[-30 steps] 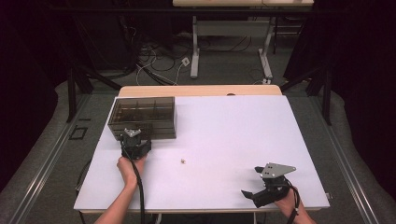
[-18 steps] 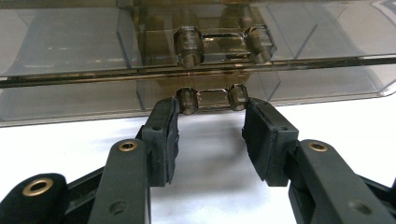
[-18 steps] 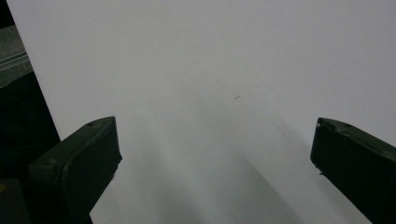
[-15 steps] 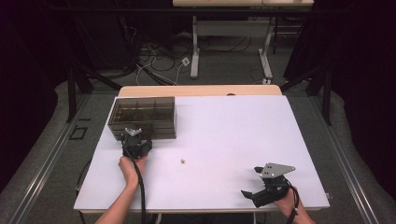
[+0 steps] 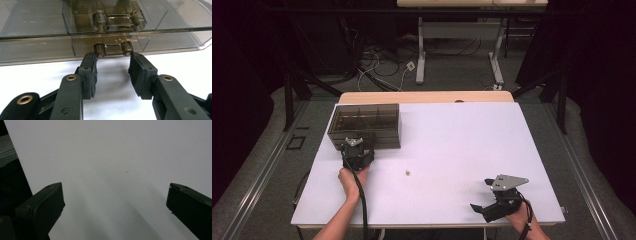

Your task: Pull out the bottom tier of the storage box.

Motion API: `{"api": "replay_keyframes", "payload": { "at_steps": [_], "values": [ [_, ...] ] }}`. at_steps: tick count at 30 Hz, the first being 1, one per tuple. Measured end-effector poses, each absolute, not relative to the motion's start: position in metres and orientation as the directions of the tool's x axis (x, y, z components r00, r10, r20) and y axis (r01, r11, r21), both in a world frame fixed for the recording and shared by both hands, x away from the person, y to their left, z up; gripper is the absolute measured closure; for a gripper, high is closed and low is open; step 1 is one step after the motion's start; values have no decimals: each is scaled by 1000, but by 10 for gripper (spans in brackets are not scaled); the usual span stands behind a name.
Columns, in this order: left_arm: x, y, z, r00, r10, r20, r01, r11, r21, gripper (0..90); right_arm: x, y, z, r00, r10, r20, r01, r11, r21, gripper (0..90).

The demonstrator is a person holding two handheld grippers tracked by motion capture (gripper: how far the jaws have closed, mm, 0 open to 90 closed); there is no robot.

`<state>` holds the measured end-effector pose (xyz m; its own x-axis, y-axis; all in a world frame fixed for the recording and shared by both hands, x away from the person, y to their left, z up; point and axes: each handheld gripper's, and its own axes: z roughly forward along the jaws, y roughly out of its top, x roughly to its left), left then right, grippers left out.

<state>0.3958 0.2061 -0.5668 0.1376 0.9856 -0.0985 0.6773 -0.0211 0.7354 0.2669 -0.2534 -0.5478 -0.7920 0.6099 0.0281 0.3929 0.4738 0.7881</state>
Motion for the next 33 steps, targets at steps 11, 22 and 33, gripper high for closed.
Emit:
{"api": "replay_keyframes", "payload": {
  "at_steps": [11, 22, 33],
  "values": [
    [393, 210, -567, 113, 988, -108, 675, 3, 737, 709, 267, -254, -548, -792, 610, 21, 387, 475, 790, 8],
    [392, 216, -565, 99, 986, -136, 687, 32, 726, 428, 266, -254, -546, -792, 610, 27, 398, 482, 781, 8],
    [395, 204, -565, 118, 987, -114, 665, 7, 747, 532, 267, -253, -548, -791, 611, 29, 393, 472, 789, 8]
  ]
}}
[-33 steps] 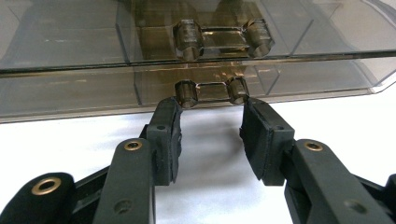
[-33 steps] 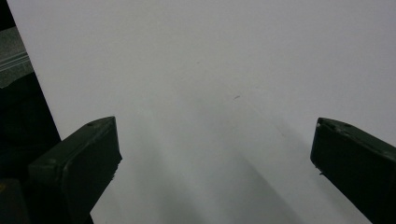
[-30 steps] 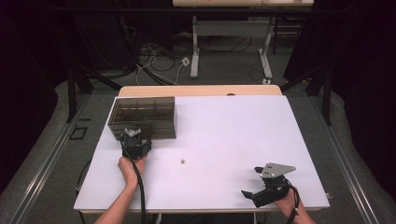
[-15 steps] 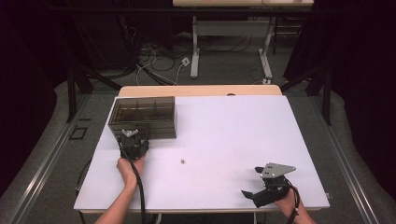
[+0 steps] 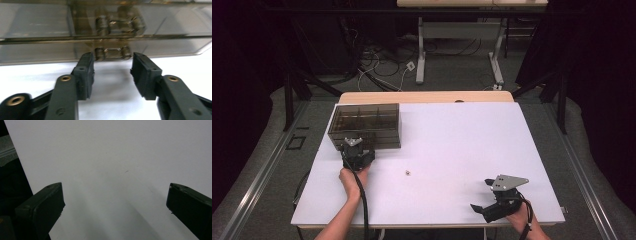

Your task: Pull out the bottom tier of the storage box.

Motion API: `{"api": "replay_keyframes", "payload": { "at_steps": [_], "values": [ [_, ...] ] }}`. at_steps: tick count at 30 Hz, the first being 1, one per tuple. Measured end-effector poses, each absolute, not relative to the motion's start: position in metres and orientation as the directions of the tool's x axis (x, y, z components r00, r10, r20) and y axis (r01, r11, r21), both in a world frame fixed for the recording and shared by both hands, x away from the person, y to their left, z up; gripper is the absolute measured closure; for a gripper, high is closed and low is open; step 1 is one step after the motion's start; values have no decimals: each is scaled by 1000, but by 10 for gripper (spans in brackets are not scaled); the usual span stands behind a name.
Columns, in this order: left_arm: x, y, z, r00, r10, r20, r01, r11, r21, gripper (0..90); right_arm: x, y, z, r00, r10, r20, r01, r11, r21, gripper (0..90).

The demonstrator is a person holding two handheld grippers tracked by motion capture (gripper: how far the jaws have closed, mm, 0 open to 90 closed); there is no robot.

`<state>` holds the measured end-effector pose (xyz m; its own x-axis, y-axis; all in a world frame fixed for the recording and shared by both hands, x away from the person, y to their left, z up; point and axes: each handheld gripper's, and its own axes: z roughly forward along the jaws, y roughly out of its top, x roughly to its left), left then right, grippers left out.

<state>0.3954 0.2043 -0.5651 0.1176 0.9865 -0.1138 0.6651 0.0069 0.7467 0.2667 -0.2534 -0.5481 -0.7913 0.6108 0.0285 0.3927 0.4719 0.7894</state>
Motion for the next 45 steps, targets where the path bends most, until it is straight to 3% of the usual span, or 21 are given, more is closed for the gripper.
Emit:
{"api": "replay_keyframes", "payload": {
  "at_steps": [21, 31, 32, 33, 34, 36, 37, 42, 45],
  "values": [
    [396, 204, -566, 126, 988, -90, 668, -18, 744, 552, 266, -252, -548, -794, 607, 27, 395, 482, 782, 7],
    [393, 207, -564, 122, 985, -119, 665, 8, 747, 558, 266, -253, -547, -794, 608, 27, 396, 483, 781, 7],
    [390, 207, -562, 86, 992, -95, 641, 18, 768, 575, 266, -253, -547, -792, 610, 28, 398, 481, 781, 7],
    [387, 212, -559, 104, 989, -107, 601, 23, 799, 846, 266, -253, -547, -791, 611, 28, 399, 480, 781, 7],
    [388, 214, -557, 98, 989, -113, 612, 30, 790, 847, 266, -253, -547, -791, 611, 29, 400, 481, 780, 7],
    [390, 214, -559, 91, 989, -121, 630, 37, 776, 796, 266, -253, -548, -793, 608, 30, 399, 482, 780, 7],
    [391, 213, -560, 90, 989, -119, 643, 34, 765, 702, 266, -253, -548, -792, 610, 30, 401, 483, 778, 7],
    [396, 206, -561, 111, 989, -102, 687, -2, 727, 461, 266, -253, -547, -792, 610, 28, 400, 483, 779, 7],
    [398, 206, -559, 103, 992, -72, 695, -20, 718, 424, 266, -252, -548, -790, 612, 35, 407, 481, 776, 7]
  ]
}}
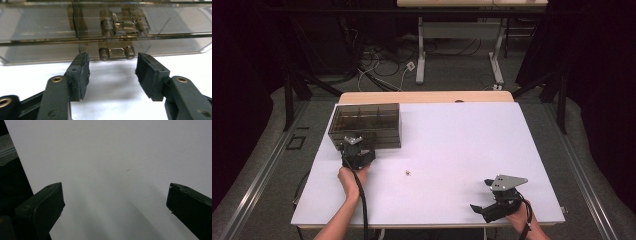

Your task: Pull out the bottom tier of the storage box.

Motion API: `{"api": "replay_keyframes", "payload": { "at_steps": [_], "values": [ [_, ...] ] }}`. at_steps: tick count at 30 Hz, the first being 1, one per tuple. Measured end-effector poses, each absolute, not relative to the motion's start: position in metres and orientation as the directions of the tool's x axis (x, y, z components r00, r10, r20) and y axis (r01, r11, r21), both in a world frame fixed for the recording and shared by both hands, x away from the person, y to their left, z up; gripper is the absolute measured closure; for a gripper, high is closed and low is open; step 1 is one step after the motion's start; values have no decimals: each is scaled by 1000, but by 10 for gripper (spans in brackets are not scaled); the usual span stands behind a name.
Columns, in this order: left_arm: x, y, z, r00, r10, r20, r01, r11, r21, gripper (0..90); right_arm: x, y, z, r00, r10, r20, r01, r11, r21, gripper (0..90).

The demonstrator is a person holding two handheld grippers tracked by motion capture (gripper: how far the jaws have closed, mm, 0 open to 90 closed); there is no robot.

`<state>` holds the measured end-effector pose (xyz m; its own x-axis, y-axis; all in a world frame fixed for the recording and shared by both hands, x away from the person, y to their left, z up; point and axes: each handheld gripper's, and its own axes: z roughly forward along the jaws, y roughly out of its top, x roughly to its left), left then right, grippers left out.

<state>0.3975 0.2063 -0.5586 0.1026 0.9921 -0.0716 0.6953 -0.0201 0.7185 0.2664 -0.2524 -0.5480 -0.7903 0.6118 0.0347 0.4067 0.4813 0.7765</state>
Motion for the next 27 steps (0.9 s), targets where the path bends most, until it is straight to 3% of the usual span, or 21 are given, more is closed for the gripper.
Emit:
{"api": "replay_keyframes", "payload": {
  "at_steps": [5, 13, 19, 27],
  "values": [
    [399, 213, -556, 91, 988, -123, 713, 22, 701, 412, 266, -251, -548, -794, 607, 29, 400, 485, 778, 7],
    [407, 206, -555, 96, 987, -125, 740, 13, 673, 413, 267, -251, -548, -795, 606, 32, 402, 486, 776, 7],
    [407, 203, -557, 102, 989, -111, 740, -1, 672, 545, 268, -250, -551, -791, 610, 40, 398, 465, 790, 7],
    [407, 201, -557, 102, 990, -97, 746, -12, 666, 552, 268, -250, -550, -793, 608, 35, 404, 482, 778, 7]
  ]
}}
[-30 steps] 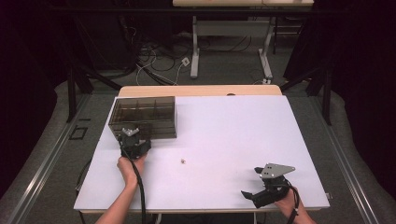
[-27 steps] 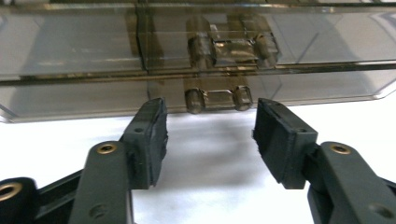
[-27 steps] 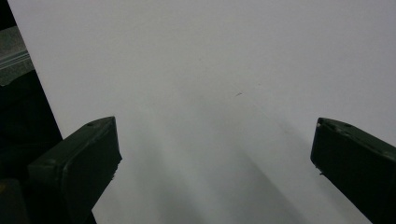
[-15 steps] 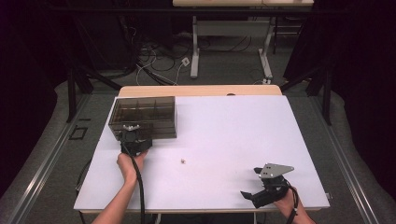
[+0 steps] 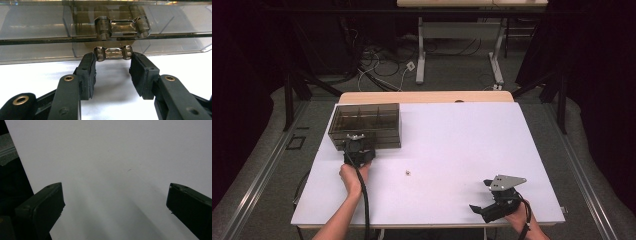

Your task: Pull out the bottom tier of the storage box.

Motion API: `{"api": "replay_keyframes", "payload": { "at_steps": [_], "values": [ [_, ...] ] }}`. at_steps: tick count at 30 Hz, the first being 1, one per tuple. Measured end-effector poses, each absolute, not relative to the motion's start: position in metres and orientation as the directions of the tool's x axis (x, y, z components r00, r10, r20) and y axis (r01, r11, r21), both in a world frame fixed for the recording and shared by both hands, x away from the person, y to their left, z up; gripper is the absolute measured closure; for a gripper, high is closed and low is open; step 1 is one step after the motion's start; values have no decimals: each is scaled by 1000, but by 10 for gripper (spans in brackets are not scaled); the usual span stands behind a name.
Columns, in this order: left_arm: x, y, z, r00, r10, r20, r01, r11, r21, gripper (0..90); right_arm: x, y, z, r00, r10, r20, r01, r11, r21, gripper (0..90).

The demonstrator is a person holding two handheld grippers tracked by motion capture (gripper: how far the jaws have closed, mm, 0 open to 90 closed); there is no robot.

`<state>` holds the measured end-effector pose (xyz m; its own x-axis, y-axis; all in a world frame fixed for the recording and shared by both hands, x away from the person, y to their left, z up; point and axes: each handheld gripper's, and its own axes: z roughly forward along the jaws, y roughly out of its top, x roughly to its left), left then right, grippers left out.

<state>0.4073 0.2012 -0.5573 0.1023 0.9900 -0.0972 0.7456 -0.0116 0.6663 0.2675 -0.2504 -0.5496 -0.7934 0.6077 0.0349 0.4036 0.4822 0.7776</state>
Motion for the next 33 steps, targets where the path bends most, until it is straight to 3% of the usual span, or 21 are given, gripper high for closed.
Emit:
{"api": "replay_keyframes", "payload": {
  "at_steps": [33],
  "values": [
    [401, 200, -561, 104, 991, -84, 720, -17, 694, 567, 268, -251, -549, -794, 607, 34, 407, 490, 771, 8]
  ]
}}
